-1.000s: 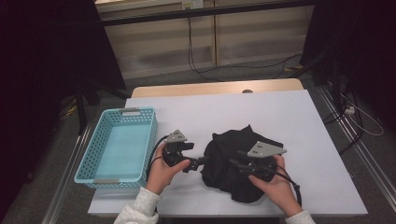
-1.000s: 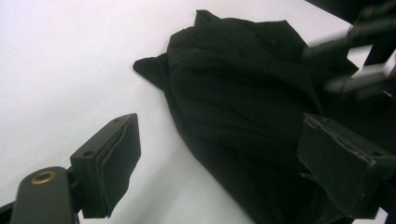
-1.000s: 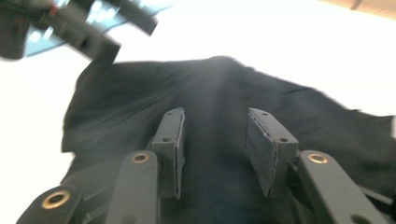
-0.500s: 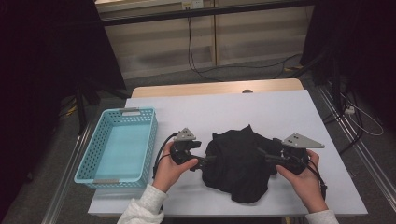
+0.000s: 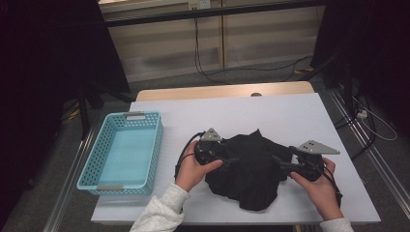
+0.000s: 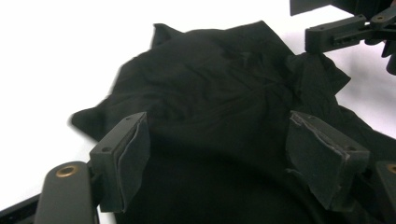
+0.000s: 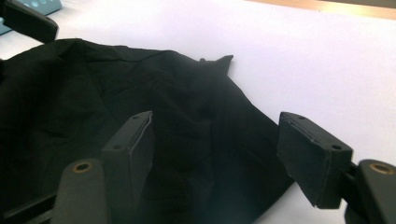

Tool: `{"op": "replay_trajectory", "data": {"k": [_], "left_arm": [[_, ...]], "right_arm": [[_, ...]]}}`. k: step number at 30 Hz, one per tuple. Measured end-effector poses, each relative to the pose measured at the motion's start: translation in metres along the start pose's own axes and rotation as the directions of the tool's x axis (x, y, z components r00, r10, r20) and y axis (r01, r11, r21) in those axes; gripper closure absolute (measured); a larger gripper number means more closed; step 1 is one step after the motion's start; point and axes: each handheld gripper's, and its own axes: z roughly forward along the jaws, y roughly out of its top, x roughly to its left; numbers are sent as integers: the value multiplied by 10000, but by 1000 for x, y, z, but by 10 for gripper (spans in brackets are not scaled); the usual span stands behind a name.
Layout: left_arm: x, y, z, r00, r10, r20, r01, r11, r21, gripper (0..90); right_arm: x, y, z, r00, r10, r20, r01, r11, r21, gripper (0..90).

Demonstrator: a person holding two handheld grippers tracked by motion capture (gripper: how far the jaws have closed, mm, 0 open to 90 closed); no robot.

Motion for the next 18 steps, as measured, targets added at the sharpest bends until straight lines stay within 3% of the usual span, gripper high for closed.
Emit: {"op": "replay_trajectory", "data": {"k": [6,11,12,13,14,15,16,18], "left_arm": [[-2,-15,20,9992,-211,324,187,9972,729,328],[2,-26,17,9988,-338,344,310,9964,787,550],[2,-27,15,9986,-372,370,337,9954,897,550],[2,-28,13,9980,-435,453,388,9943,995,607],[2,-30,12,9986,-295,433,246,9938,1080,723],[2,-32,11,9991,-150,396,106,9939,1100,723],[3,-34,9,9991,-152,405,109,9944,1046,814],[4,-37,5,9992,-236,326,204,9953,948,855]], "right_arm": [[-3,-1,-2,10000,81,-19,-81,9999,72,271],[-4,-2,-1,10000,18,49,-18,9999,163,271],[-4,-2,-1,10000,28,74,-29,9999,153,271],[-4,-2,-1,9999,56,86,-57,9999,158,271],[-5,-2,0,9998,191,56,-191,9997,139,270],[-5,-2,0,9998,191,56,-191,9997,139,270],[-3,-1,0,9999,112,117,-114,9999,127,269],[-3,0,1,9999,71,134,-73,9999,156,269]]}}
